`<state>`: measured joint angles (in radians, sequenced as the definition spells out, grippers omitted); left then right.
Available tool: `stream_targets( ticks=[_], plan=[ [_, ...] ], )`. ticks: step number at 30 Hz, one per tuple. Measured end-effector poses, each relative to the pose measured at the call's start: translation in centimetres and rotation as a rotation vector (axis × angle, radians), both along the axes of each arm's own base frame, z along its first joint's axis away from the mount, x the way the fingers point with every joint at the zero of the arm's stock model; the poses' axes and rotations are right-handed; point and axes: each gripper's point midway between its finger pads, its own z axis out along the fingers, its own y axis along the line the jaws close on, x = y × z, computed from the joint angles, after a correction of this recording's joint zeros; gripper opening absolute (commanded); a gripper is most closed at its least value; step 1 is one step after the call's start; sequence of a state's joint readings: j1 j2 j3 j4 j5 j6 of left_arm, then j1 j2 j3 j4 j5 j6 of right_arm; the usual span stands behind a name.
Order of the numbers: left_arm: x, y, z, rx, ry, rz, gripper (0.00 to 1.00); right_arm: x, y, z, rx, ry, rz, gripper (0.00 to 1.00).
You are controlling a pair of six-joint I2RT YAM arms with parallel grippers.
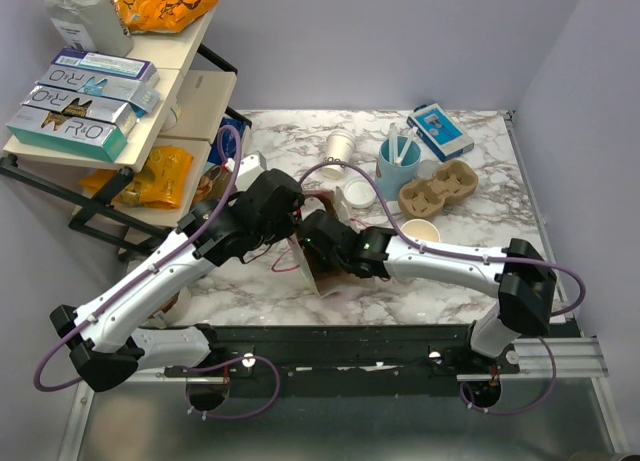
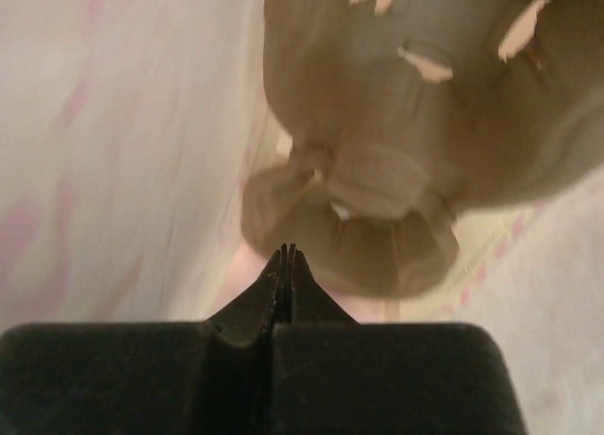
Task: Pack the takeout coffee
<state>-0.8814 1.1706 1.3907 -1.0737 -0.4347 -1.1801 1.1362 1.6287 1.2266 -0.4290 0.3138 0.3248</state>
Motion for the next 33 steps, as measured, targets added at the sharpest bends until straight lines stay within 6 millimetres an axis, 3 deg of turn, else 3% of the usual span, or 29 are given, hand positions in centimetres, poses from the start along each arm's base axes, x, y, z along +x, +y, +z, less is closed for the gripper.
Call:
stream_targets(
  ticks=[5,12,17,23,29,33],
  plan=[
    [0.1,-0.4,-0.3,0.003,-0.005,-0.031,0.00,2.0,-0.3,-2.1,-0.019,0.050,-0.076,0.01],
    [-0.1,-0.5,-1.0,0.021,-0.005,-0.064,0.00,3.0,-1.4,-6.1,-0.079,0.127,-0.157,0.01],
    [-0.1,-0.4,-1.4,0.040,-0.010,-0.082,0.00,3.0,-1.5,-6.8,-0.090,0.144,-0.153,0.01],
    [0.0,-0.8,-0.9,0.008,-0.023,-0.069,0.00,2.7,-1.7,-4.6,-0.017,0.096,-0.119,0.01],
    [0.4,-0.7,-0.6,-0.003,-0.031,-0.038,0.00,2.4,-0.2,2.3,0.224,-0.064,0.042,0.01],
    [0.4,-0.8,-0.9,0.005,-0.019,-0.041,0.00,3.5,1.8,4.3,0.316,-0.186,0.112,0.01]
  ],
)
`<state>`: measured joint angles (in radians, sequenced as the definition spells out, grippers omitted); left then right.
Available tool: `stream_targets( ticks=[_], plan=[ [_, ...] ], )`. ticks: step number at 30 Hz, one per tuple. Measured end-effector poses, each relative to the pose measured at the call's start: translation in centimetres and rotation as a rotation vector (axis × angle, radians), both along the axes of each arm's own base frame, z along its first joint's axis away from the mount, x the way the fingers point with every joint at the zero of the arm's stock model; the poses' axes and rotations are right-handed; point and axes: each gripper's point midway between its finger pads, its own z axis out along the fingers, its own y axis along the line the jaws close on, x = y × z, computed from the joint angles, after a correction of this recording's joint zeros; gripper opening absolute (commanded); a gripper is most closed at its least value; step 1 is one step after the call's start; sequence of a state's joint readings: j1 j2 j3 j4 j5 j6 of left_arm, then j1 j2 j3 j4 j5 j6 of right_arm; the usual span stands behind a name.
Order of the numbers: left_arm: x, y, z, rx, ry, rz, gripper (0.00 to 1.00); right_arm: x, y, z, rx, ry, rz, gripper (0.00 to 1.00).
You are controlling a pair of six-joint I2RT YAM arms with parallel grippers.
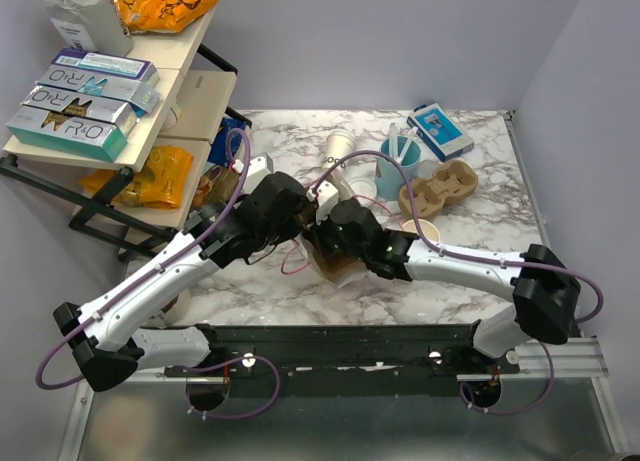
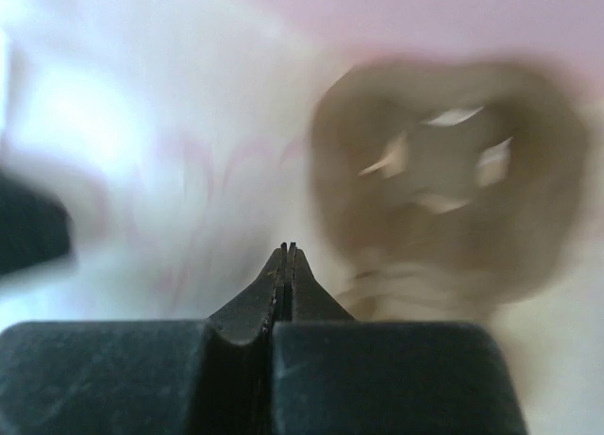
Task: Pack the takeout coffee
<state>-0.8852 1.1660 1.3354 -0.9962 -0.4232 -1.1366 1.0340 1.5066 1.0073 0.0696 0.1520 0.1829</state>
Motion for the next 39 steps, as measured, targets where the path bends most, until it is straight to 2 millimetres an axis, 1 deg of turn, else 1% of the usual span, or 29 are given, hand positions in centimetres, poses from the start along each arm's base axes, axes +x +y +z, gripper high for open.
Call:
stream_targets(
  ticks=[4,11,14,17,18,20,23,24,25,26,27,29,30,33,35,37,39],
  plan=[
    [0.0,-0.3,-0.2,-0.002,0.009,-0.012,0.00,1.6,1.3,-0.7,0.015,-0.062,-0.018,0.01],
    [-0.2,-0.4,-0.2,0.005,0.011,-0.036,0.00,4.5,1.8,-2.1,0.020,-0.136,-0.116,0.01],
    [-0.2,-0.4,-0.3,0.011,0.011,-0.043,0.00,5.0,2.0,-3.7,0.009,-0.123,-0.137,0.01],
    [-0.3,-0.3,-0.4,0.019,0.012,-0.048,0.00,5.2,2.6,-4.3,0.031,-0.101,-0.149,0.01],
    [-0.3,-0.3,-0.4,0.022,0.013,-0.049,0.00,5.1,2.8,-4.4,0.041,-0.091,-0.150,0.04],
    [-0.3,-0.3,-0.5,0.023,0.013,-0.050,0.00,4.9,3.0,-4.4,0.055,-0.073,-0.143,0.06],
    [-0.3,-0.2,-0.5,0.023,0.014,-0.049,0.00,4.3,3.2,-4.3,0.061,-0.048,-0.113,0.13],
    [-0.3,-0.2,-0.5,0.022,0.013,-0.049,0.00,4.0,3.0,-4.0,0.057,-0.042,-0.107,0.20],
    [-0.4,-0.2,-0.4,0.021,0.013,-0.049,0.00,3.7,2.6,-3.7,0.047,-0.035,-0.102,0.24],
    [-0.4,-0.2,-0.4,0.020,0.011,-0.050,0.00,3.4,2.2,-3.2,0.036,-0.032,-0.096,0.31],
    [-0.4,-0.2,-0.3,0.017,0.007,-0.050,0.00,3.0,1.9,-2.5,0.034,-0.030,-0.085,0.45],
    [-0.4,-0.1,-0.2,0.012,-0.001,-0.051,0.00,2.1,1.0,-0.2,0.046,-0.035,-0.069,0.54],
    [-0.4,-0.1,-0.1,0.008,-0.011,-0.055,0.00,1.7,0.4,1.6,0.062,-0.051,-0.059,0.61],
    [-0.2,-0.1,-0.1,0.000,-0.045,-0.071,0.00,0.6,-0.9,7.1,0.141,-0.099,-0.041,0.68],
    [-0.2,0.0,-0.1,0.003,-0.062,-0.076,0.00,0.0,-1.7,10.5,0.203,-0.134,-0.036,0.70],
    [-0.1,0.1,-0.1,0.012,-0.079,-0.089,0.00,-0.7,-2.5,12.8,0.249,-0.159,-0.030,0.71],
    [0.0,0.1,0.0,0.015,-0.096,-0.101,0.00,-1.3,-3.1,14.4,0.283,-0.178,-0.019,0.71]
  ],
)
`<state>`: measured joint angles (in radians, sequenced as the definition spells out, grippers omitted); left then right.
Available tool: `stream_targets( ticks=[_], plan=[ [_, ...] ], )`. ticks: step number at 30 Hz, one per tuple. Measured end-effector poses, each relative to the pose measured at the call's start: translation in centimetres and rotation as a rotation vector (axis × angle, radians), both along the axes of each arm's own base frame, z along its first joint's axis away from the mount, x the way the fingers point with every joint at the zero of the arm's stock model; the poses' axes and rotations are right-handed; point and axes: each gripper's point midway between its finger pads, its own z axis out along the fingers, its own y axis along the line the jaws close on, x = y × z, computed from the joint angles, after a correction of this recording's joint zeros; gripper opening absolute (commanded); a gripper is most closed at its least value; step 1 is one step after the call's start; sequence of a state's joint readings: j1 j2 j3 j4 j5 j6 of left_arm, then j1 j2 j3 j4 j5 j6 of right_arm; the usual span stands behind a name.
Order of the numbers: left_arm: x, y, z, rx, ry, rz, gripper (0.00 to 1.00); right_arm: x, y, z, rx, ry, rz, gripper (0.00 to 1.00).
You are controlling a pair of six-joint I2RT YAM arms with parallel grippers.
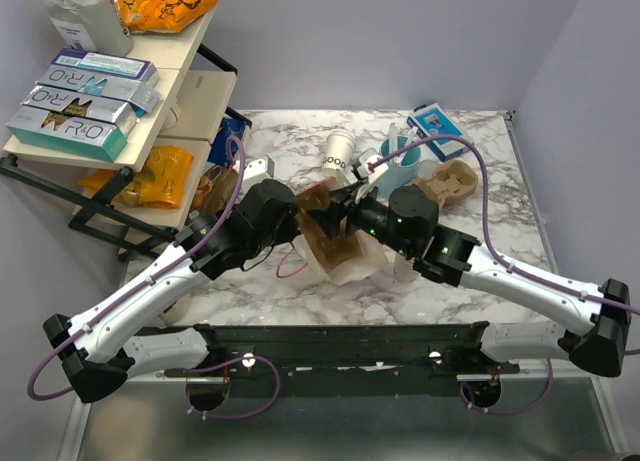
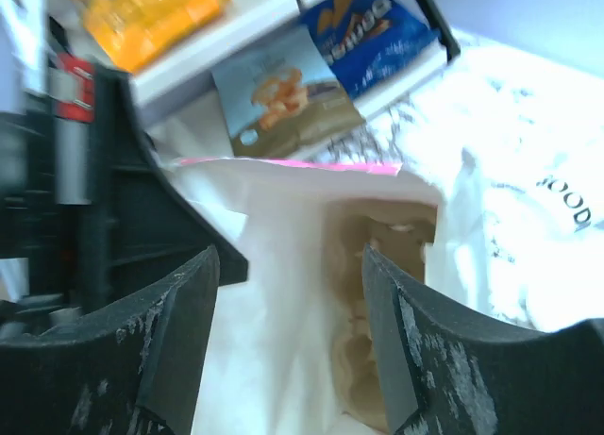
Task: Pack the takeout coffee
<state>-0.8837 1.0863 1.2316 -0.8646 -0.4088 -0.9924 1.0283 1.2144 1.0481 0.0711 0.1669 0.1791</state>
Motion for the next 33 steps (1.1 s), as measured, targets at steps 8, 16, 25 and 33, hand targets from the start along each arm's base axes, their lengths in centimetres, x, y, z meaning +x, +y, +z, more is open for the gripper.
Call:
stream_targets(
  ticks=[8,16,25,33],
  plan=[
    [-0.9,0.7,-0.1,-0.026,-0.097,-0.081,0.00,-2.9,-2.3,2.7,0.049,-0.097,0.094,0.80],
    [-1.2,1.9,1.2,-0.036,-0.140,-0.063,0.00,-4.6,-6.0,6.3,0.064,-0.134,0.073,0.84],
    [-1.6,2.4,1.9,-0.043,-0.169,-0.079,0.00,-6.3,-7.8,5.0,-0.015,-0.100,0.110,0.87],
    [-1.6,1.7,1.3,0.002,-0.146,-0.127,0.00,-6.0,-5.6,6.0,-0.079,-0.105,0.178,0.88]
  ],
)
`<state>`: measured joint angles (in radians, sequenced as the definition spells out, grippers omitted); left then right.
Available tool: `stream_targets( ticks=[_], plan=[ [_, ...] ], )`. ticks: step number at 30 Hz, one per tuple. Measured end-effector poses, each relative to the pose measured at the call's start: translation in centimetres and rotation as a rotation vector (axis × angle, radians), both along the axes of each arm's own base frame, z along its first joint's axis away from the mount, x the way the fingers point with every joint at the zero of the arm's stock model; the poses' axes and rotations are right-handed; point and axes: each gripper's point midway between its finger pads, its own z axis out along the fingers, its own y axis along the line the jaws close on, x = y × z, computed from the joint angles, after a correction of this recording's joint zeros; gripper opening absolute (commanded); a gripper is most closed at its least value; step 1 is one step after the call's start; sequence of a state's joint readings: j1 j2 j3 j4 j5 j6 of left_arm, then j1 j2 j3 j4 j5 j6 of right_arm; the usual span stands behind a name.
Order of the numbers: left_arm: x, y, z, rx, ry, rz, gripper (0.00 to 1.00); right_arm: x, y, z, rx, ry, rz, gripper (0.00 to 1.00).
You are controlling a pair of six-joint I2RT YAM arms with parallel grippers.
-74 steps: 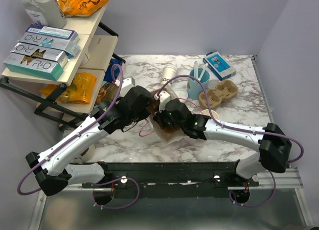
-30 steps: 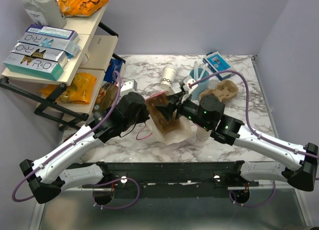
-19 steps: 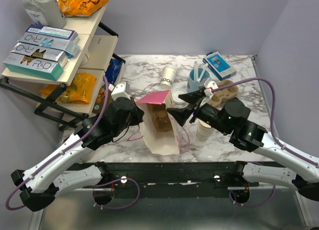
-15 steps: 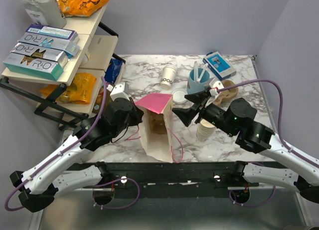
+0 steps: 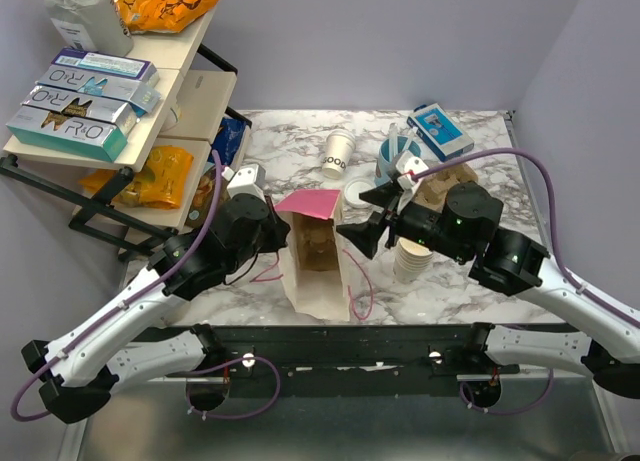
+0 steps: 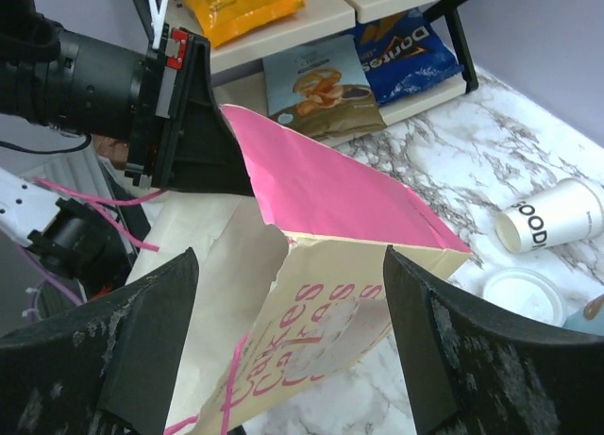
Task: Pack the takeout coffee
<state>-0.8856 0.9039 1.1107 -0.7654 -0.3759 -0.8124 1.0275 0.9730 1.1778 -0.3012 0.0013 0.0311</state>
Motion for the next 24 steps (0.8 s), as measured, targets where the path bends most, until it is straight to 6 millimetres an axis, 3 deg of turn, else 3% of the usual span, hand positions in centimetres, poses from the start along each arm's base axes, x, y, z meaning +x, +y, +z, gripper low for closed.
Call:
stream_targets(
  ticks=[7,11,14,17,18,21,24],
  plan=[
    [0.1,-1.1,0.8,0.027,0.014,-0.057,0.00,0.9,2.3,1.3,-0.073,-0.070,0.063,0.87],
    [0.3,-2.2,1.2,0.054,0.028,-0.098,0.00,1.8,3.4,0.2,-0.164,-0.098,0.077,0.86],
    [0.6,-2.6,1.1,0.085,0.041,-0.114,0.00,2.6,4.0,-1.1,-0.240,-0.098,0.078,0.77],
    [0.6,-3.0,0.7,0.107,0.051,-0.141,0.00,3.6,3.9,-2.5,-0.313,-0.078,0.041,0.58],
    [0.5,-3.0,0.5,0.116,0.054,-0.150,0.00,3.9,3.7,-2.8,-0.334,-0.071,0.025,0.43],
    [0.3,-3.0,0.4,0.131,0.055,-0.172,0.00,4.5,2.9,-4.0,-0.388,-0.049,-0.023,0.23],
    [0.2,-3.2,0.7,0.137,0.046,-0.198,0.04,4.7,2.3,-4.4,-0.407,-0.031,-0.055,0.12]
  ],
)
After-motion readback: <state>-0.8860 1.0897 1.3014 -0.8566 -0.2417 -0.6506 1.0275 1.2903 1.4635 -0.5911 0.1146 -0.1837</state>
